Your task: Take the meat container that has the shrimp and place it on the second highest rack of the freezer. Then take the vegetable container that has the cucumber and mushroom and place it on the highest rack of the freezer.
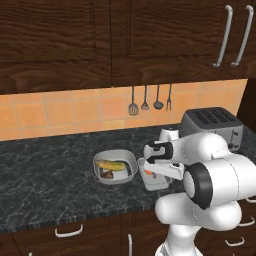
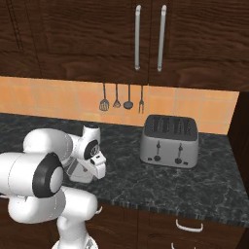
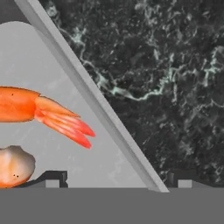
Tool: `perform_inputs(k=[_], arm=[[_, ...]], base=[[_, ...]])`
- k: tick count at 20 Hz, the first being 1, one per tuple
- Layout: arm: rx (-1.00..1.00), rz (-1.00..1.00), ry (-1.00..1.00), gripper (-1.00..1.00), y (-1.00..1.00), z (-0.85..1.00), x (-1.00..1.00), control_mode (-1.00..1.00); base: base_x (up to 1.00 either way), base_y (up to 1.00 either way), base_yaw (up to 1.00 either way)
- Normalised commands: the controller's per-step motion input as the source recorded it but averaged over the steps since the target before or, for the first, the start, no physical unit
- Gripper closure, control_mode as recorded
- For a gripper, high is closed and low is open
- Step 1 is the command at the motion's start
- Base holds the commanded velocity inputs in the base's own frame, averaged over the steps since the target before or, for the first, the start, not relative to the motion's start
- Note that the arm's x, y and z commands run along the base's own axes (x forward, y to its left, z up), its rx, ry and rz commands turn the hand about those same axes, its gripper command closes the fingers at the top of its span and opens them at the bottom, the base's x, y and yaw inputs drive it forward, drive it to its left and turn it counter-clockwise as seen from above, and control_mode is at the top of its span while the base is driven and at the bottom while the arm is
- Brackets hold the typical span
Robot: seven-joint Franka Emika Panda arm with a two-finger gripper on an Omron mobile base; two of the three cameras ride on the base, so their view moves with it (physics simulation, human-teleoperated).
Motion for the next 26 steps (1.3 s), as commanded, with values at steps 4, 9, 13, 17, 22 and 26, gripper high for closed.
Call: perform_inputs(k=[4,9,13,17,22,26], arm=[[0.0,0.0,0.0,-1.0,0.0,-0.25,-0.29,-1.0],[0.0,0.0,0.11,-1.0,0.0,-0.03,-0.04,-1.0],[0.0,0.0,0.0,-1.0,0.0,0.0,0.0,-1.0],[0.0,0.0,0.0,1.0,0.0,0.0,0.0,-1.0],[0.0,0.0,0.0,1.0,0.0,0.0,0.0,-1.0],[0.0,0.0,0.0,1.0,0.0,0.0,0.0,-1.0]], base=[[0.0,0.0,0.0],[0.0,0.0,0.0],[0.0,0.0,0.0],[0.0,0.0,0.0],[0.0,0.0,0.0],[0.0,0.0,0.0]])
